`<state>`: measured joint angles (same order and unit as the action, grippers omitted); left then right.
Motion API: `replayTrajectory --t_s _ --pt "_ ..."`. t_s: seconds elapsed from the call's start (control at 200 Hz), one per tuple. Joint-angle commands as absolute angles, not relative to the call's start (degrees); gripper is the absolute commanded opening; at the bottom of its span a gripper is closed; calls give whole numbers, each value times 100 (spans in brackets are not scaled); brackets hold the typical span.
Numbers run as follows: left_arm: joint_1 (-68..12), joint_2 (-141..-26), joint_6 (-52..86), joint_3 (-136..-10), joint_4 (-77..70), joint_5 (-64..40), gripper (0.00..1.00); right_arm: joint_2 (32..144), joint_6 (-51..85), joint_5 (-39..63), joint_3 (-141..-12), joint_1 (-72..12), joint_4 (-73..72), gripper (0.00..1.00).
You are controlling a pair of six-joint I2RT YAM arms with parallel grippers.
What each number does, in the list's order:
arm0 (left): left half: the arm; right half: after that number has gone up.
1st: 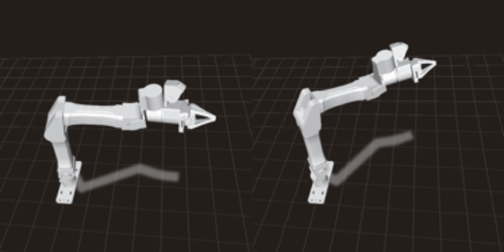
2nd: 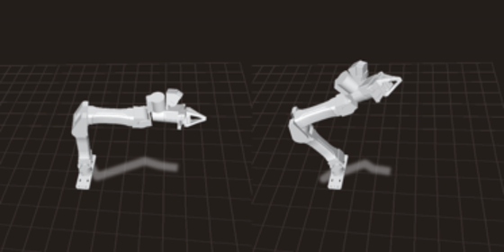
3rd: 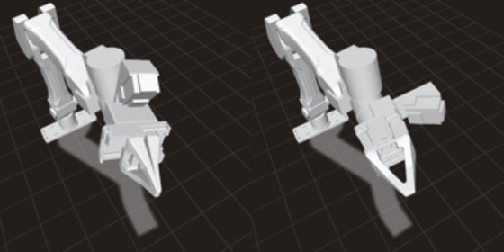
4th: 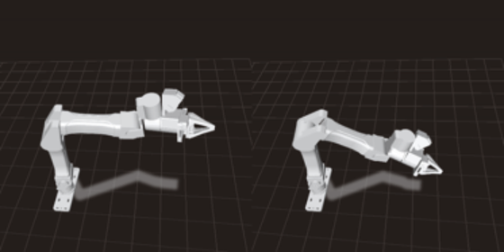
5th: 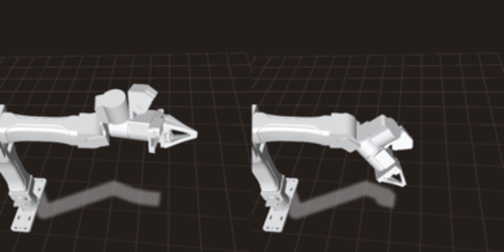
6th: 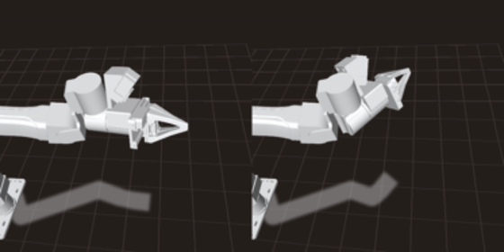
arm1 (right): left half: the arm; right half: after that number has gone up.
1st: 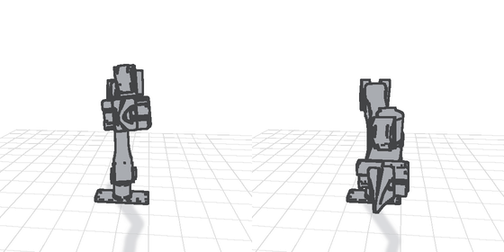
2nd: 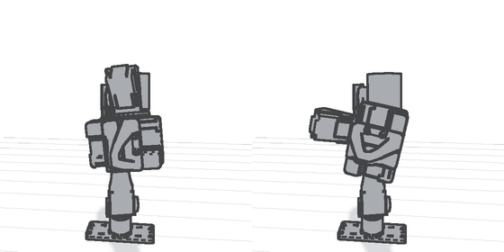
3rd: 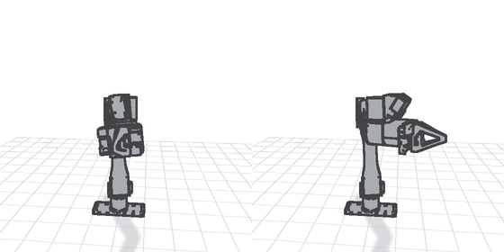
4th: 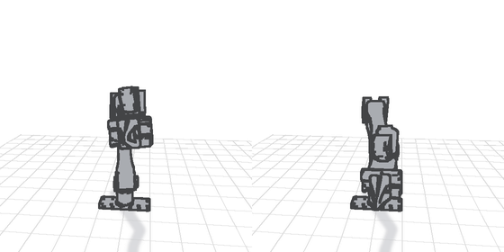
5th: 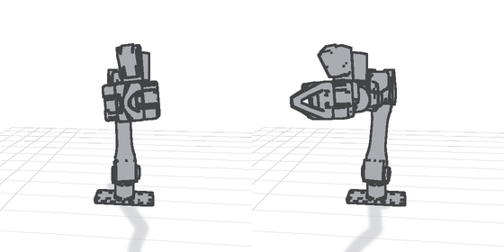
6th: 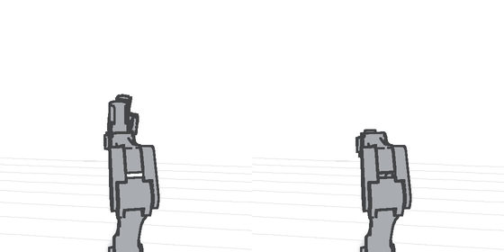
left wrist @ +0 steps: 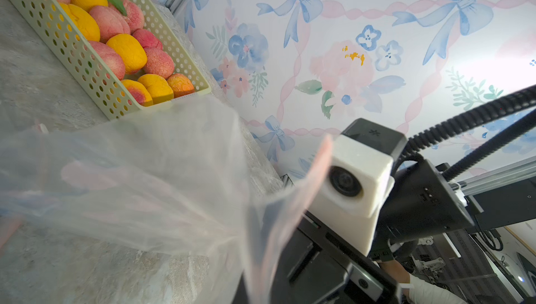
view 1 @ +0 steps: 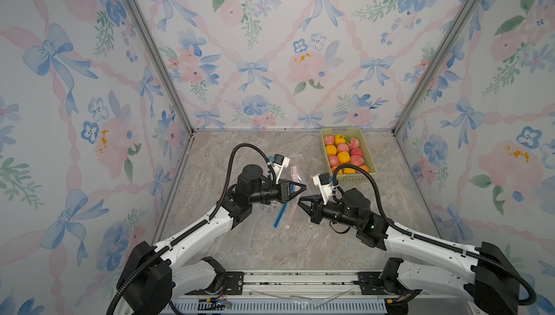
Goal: Place the peach in a zip-top bag and seal the zipper
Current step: Open the zipper of the food storage bag at the center of the board.
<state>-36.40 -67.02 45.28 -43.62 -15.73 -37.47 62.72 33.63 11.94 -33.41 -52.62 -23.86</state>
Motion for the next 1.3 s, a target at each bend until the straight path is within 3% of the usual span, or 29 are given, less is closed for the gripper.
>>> replayTrajectory --t_s 0.0,0.09,0.165,0.445,0.645,1.02,1.14,1.295 --pt "-3562 -6615 4452 -4327 -1492 -3691 22 6115 3516 695 -3500 -5374 -2115 0" --pt "-3559 -6432 4134 -4421 -1127 -3414 45 5923 3771 340 -3453 -5452 -1843 0" --pt "-3559 -6237 3784 -4499 -638 -3007 56 5760 4014 -30 -3456 -5484 -1455 0" --pt "-3832 -5281 2784 -4010 81 -1622 66 5490 4875 -888 -3731 -5493 -138 0" --pt "-4677 -4907 2012 -3703 246 -420 68 5497 5014 -1110 -3971 -5528 330 0" --pt "-5482 -5950 1513 -3997 -6 -73 67 5667 4887 -1397 -4371 -5792 788 0" --pt "-5612 -6223 1527 -4089 -140 218 63 5714 4872 -1404 -4415 -5844 799 0" --pt "-5624 -6308 1716 -4075 -413 530 51 5754 4833 -1423 -4482 -5892 877 0"
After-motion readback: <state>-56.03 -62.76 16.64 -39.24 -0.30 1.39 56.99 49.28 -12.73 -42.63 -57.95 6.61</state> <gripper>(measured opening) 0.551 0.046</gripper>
